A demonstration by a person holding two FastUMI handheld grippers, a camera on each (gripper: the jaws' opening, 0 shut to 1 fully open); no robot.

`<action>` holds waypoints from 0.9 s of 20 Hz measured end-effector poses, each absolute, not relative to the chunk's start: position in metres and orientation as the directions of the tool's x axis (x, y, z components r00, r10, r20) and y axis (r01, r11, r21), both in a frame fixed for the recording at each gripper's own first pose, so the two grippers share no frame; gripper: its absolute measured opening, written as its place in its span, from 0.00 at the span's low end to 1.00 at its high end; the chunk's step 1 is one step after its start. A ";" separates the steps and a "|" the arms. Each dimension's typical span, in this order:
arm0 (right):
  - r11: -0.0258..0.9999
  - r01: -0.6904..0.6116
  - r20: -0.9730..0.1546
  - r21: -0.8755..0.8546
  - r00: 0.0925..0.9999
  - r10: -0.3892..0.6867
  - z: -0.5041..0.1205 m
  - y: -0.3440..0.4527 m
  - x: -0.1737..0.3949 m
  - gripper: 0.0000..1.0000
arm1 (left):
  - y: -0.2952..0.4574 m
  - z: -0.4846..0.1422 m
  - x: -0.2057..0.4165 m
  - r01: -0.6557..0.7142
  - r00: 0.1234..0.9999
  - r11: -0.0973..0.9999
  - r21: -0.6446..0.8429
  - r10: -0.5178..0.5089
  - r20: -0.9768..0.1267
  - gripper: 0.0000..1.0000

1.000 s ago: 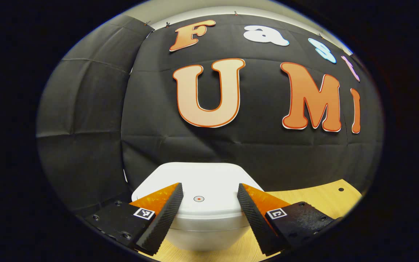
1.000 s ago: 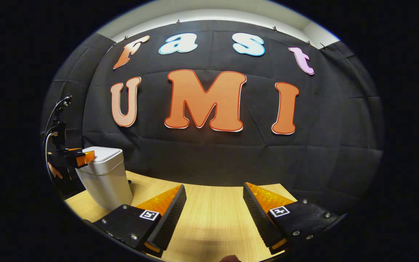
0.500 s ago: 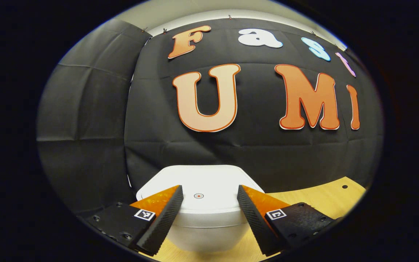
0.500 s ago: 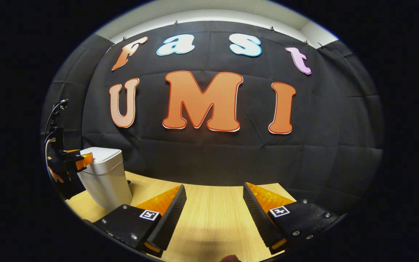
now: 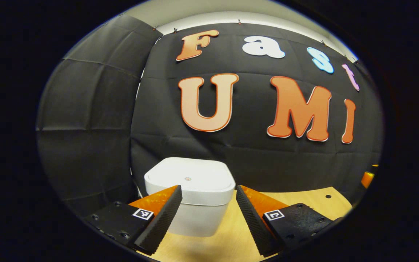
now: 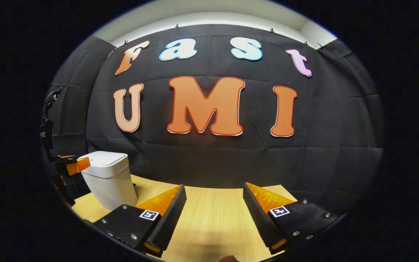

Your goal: Press the lid of the desktop garbage bin to open it, pick up the crumpled paper on the desktop and throw it into the bin, then pick up the pop can on the desktop and drop it into the bin, and finally close the garbage bin lid.

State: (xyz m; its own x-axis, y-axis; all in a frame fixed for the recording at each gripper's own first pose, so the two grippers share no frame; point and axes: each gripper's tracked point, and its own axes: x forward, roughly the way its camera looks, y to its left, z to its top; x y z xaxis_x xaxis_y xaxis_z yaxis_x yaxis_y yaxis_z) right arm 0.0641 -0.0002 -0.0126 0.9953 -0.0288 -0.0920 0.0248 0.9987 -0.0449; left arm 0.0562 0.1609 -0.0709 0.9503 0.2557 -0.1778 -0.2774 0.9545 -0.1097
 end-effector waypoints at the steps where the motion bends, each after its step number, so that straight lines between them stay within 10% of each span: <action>1: 1.000 0.008 -0.105 -0.015 0.994 -0.009 -0.015 0.008 0.060 0.94 | 0.140 -0.067 0.053 -0.248 0.956 0.955 -0.165 0.214 -0.199 0.94; 18: 0.995 0.096 -0.061 -0.002 0.994 -0.096 0.011 -0.020 0.048 0.94 | -0.016 -0.021 0.039 -0.003 0.998 1.000 -0.025 0.002 -0.067 0.95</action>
State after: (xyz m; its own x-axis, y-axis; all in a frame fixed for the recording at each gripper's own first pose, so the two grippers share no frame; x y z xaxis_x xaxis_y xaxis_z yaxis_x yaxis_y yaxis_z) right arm 0.0485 -0.0205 0.0108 0.9935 -0.0961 -0.0610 0.0962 0.9954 -0.0018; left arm 0.0391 -0.0156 -0.0207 0.9978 0.0016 -0.0667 -0.0033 0.9997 -0.0252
